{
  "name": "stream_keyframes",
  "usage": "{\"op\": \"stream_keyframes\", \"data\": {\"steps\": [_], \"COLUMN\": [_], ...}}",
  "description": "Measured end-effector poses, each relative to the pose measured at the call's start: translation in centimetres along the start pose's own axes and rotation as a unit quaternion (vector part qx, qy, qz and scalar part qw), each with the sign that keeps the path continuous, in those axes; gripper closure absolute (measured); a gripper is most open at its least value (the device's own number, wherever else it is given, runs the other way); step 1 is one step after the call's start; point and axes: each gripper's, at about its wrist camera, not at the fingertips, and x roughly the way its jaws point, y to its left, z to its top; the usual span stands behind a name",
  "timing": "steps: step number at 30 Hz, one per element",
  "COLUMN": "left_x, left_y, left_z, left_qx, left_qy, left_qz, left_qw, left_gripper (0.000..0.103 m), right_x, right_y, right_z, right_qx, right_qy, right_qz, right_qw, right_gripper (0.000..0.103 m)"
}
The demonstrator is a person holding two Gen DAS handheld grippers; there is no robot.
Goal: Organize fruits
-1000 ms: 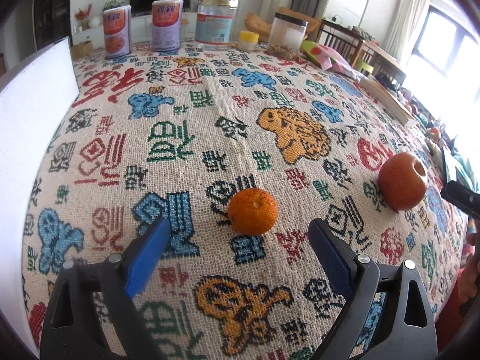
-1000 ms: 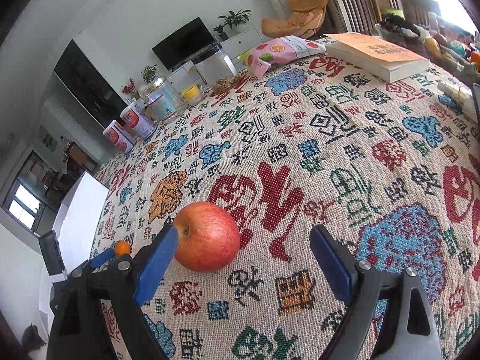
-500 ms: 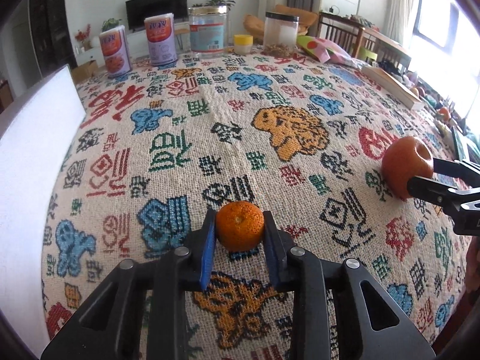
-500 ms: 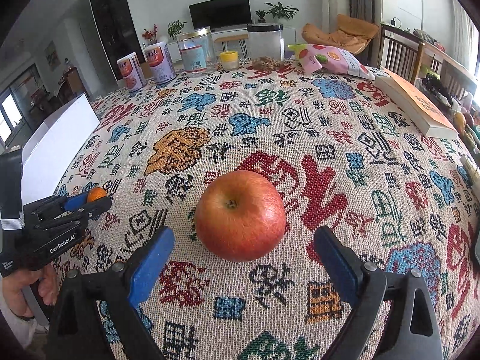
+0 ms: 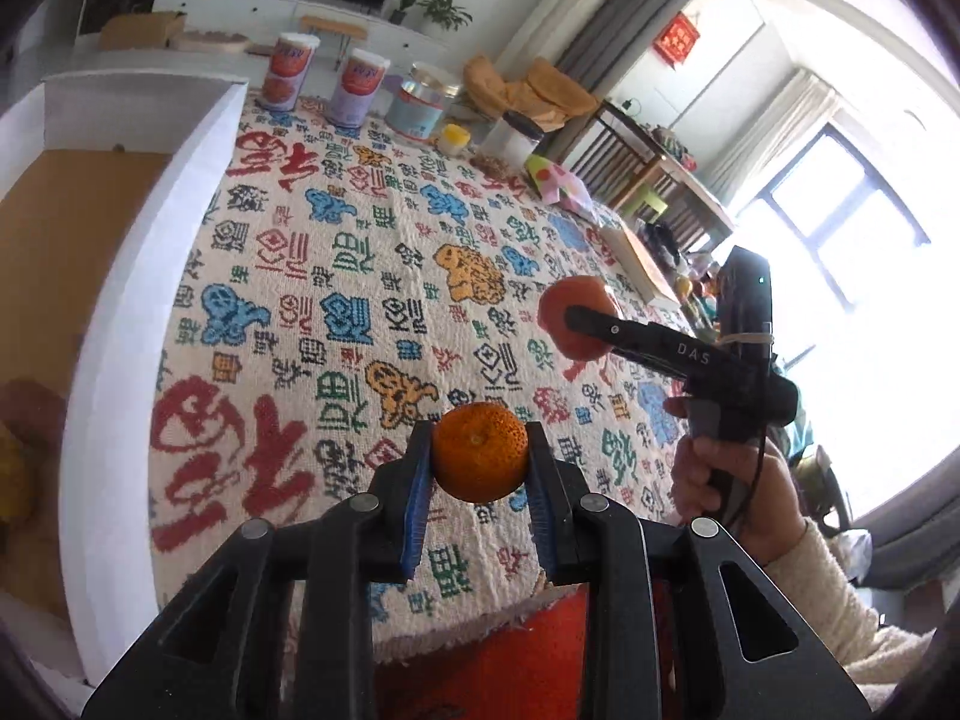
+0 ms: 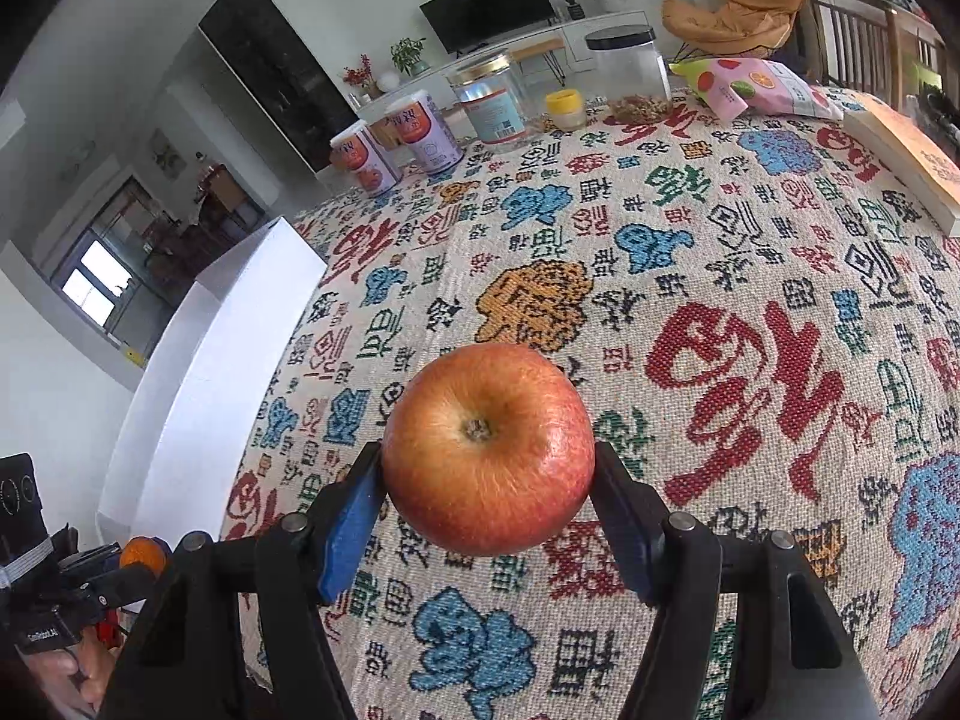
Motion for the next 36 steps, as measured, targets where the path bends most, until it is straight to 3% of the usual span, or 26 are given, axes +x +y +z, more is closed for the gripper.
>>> {"op": "stream_keyframes", "data": {"steps": [4,7,9,13,15,20,24,27,30,33,36], "left_x": [-6.7,-8.7,-8.2,-5.2,-4.1,-2.8,-2.2,-2.5,-3.9,-6.5,-9.4], "left_y": [5.4,10.9,15.0,22.5,25.6,30.2,31.4,30.7,28.3,23.8,17.6], "left_z": [2.8,4.8,6.1,7.5,7.3,5.8,4.6,4.5,4.7,5.1,4.5], "left_qx": [-0.069,-0.103,-0.131,-0.184,-0.219,-0.299,-0.343,-0.343,-0.321,-0.259,-0.173], "left_qy": [-0.057,-0.072,-0.057,-0.013,0.003,0.023,0.024,0.009,-0.02,-0.056,-0.102], "left_qz": [0.024,0.102,0.158,0.219,0.233,0.234,0.235,0.241,0.248,0.274,0.297], "left_qw": [0.9957,0.9867,0.977,0.958,0.9474,0.9249,0.9091,0.9078,0.9136,0.9245,0.9334], "left_gripper": [0.074,0.074,0.074,0.074,0.074,0.073,0.07,0.055,0.048,0.036,0.025], "right_x": [0.5,2.2,4.0,8.9,12.2,19.0,23.0,24.4,23.1,20.3,17.4], "right_y": [8.1,15.3,20.3,28.6,31.9,36.5,38.1,38.8,39.0,38.4,37.4], "right_z": [1.6,2.5,2.9,3.0,2.7,0.5,-0.8,-1.1,0.0,1.5,2.5], "right_qx": [-0.046,-0.101,-0.146,-0.229,-0.265,-0.324,-0.349,-0.352,-0.331,-0.323,-0.331], "right_qy": [0.011,0.031,0.044,0.077,0.103,0.167,0.194,0.199,0.175,0.126,0.084], "right_qz": [0.088,0.139,0.152,0.148,0.132,0.087,0.047,0.03,0.055,0.05,0.024], "right_qw": [0.995,0.985,0.977,0.959,0.95,0.927,0.916,0.914,0.926,0.937,0.939], "right_gripper": [0.036,0.036,0.036,0.036,0.036,0.036,0.036,0.034,0.026,0.018,0.009]}}
